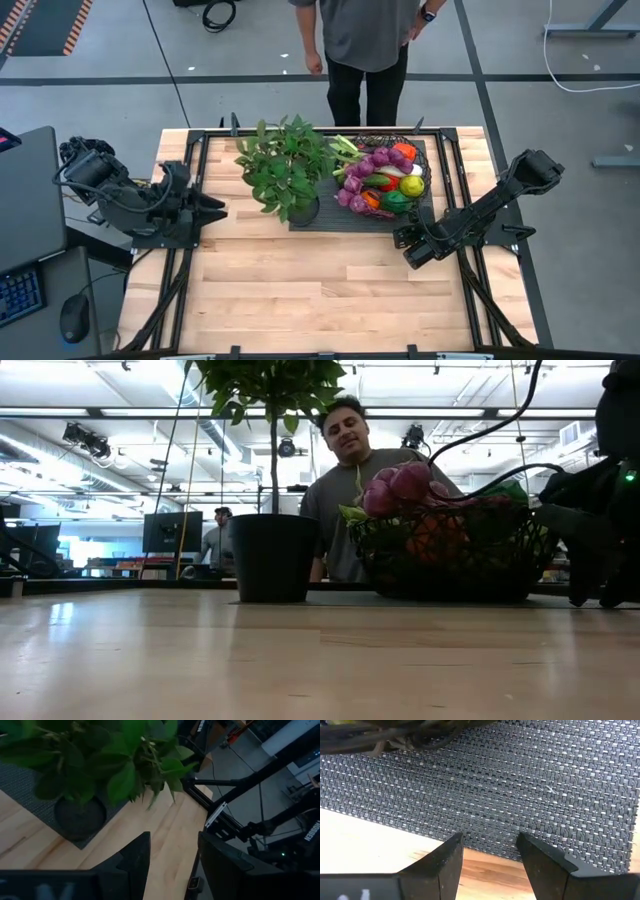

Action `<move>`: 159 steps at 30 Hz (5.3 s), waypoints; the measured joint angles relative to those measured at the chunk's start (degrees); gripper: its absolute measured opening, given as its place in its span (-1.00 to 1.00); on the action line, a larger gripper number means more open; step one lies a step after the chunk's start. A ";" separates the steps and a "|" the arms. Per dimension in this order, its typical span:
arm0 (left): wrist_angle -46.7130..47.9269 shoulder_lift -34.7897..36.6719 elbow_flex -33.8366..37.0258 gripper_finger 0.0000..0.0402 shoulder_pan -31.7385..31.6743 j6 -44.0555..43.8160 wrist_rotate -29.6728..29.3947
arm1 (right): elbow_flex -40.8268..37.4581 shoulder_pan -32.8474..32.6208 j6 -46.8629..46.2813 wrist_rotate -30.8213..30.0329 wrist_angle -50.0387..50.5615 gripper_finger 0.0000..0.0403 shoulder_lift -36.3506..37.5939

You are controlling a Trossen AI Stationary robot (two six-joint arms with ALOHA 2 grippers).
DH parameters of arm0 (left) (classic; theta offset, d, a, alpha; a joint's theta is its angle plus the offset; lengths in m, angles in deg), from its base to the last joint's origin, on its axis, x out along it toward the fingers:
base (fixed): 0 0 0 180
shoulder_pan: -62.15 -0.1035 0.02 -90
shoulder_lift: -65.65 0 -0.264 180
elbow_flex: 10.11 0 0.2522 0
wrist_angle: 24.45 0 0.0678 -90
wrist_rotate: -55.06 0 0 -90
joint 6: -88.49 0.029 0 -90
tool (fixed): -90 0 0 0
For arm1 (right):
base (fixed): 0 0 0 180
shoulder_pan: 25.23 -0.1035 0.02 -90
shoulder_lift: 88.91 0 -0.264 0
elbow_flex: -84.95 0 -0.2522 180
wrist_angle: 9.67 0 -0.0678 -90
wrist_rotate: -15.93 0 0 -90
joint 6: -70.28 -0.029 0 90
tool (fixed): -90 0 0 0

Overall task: Build produce basket
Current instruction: Adjust the gray mat on the table, then return to Home Position

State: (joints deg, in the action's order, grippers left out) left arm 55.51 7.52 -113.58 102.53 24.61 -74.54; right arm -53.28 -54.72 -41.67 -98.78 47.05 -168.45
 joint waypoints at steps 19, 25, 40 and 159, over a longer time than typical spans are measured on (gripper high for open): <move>0.07 0.00 0.00 -0.14 0.00 0.51 1.38 | 3.16 0.09 1.99 1.68 5.08 0.01 2.24; 0.14 0.00 0.00 -0.14 -0.01 2.63 1.38 | 8.12 -0.06 5.69 0.35 8.79 0.01 3.96; -10.44 2.30 0.00 -0.26 -0.05 19.65 -13.47 | 30.52 -3.58 16.61 -0.46 20.80 0.01 8.01; -71.59 57.40 89.29 -0.94 -44.39 47.86 29.52 | -27.61 41.82 91.94 27.23 -64.08 -0.94 59.30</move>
State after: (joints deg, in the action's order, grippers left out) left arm -16.08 64.91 -24.30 58.14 72.47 -45.02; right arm -80.89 -12.90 50.27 -71.54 -17.04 -109.15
